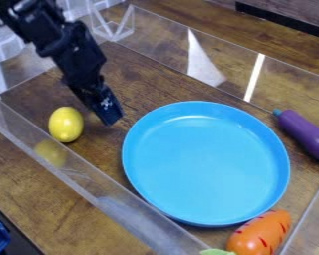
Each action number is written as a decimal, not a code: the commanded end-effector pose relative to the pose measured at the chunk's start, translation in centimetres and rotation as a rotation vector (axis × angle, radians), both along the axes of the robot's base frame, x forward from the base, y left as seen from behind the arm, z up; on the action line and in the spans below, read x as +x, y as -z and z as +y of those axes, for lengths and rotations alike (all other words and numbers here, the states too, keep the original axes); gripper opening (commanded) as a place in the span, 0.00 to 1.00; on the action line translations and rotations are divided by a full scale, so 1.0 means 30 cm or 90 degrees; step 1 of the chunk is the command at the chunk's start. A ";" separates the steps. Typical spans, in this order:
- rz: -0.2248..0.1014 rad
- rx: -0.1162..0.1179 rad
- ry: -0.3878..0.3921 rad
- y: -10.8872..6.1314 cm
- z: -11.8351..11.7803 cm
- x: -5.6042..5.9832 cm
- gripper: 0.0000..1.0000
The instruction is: Remove the lemon from the blue tray and put it on the table
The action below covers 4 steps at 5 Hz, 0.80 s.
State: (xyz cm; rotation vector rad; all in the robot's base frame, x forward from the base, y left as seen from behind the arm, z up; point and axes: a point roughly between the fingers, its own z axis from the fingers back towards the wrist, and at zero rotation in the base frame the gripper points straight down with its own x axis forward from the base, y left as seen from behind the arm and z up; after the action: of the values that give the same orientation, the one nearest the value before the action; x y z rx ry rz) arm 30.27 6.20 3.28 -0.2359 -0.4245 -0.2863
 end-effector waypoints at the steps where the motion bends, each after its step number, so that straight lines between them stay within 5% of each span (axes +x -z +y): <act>1: -0.021 -0.008 -0.039 0.014 -0.008 0.025 1.00; 2: -0.028 -0.028 -0.020 0.023 -0.020 0.059 0.00; 3: -0.024 -0.053 -0.033 0.031 -0.038 0.077 1.00; 4: -0.021 -0.076 -0.077 0.018 -0.013 0.074 1.00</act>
State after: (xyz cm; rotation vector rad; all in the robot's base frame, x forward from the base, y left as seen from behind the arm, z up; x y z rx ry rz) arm 32.27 5.67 2.12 -0.3323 -0.4703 -0.1470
